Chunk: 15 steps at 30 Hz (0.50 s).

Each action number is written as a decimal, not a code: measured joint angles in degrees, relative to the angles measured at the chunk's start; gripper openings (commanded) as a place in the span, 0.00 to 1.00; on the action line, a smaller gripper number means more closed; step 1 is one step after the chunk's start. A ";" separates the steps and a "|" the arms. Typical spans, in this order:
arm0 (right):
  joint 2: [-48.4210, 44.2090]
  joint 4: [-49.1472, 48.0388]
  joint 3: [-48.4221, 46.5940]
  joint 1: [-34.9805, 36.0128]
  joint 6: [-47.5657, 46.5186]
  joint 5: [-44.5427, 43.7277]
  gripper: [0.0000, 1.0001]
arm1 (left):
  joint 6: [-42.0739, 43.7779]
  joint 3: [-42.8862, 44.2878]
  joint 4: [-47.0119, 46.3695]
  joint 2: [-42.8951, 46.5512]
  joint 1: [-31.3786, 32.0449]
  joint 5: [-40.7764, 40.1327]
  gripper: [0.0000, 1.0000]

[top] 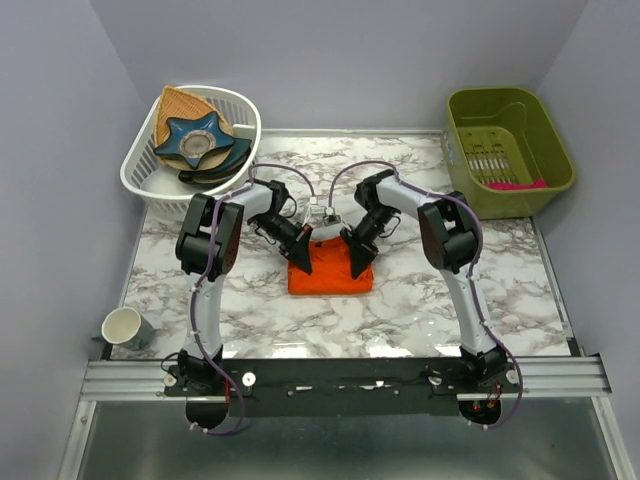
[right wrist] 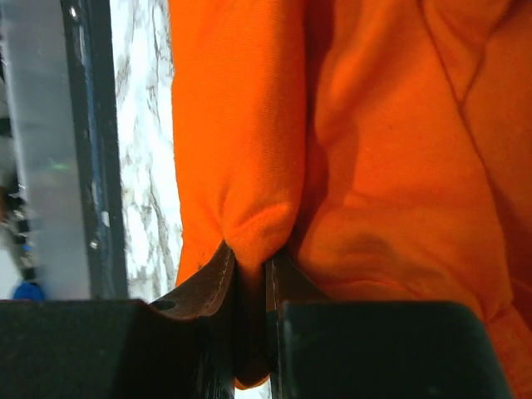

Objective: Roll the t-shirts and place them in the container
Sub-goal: Roll the T-shirt to the center of the board.

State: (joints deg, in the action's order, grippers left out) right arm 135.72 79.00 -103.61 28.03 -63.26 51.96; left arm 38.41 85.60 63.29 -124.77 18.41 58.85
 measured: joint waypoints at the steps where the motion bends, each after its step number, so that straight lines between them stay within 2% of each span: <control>1: 0.74 0.46 -0.81 0.00 1.05 0.00 0.16 | 0.15 -0.66 -0.50 0.22 -0.04 -0.11 0.14; 5: 3.28 2.12 -3.63 0.07 5.88 0.00 0.17 | 0.07 -4.48 -3.74 2.95 -0.33 -0.74 0.31; 7: 4.28 2.54 -4.70 0.39 8.17 0.00 0.17 | 0.15 -7.37 -6.25 6.12 -0.35 -2.84 0.35; 13: 6.84 4.79 -7.58 1.77 14.38 -1.16 0.19 | -0.57 -15.08 -16.11 23.56 -0.04 -13.29 0.45; 15: 7.52 5.38 -8.37 1.86 15.85 -1.38 0.19 | -1.46 -18.32 -20.35 30.42 -0.11 -15.91 0.53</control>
State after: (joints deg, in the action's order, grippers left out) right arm 143.24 84.38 -111.98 29.89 -47.42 50.59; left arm 36.95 67.29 42.94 -94.35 18.31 42.94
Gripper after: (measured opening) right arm 0.208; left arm 0.427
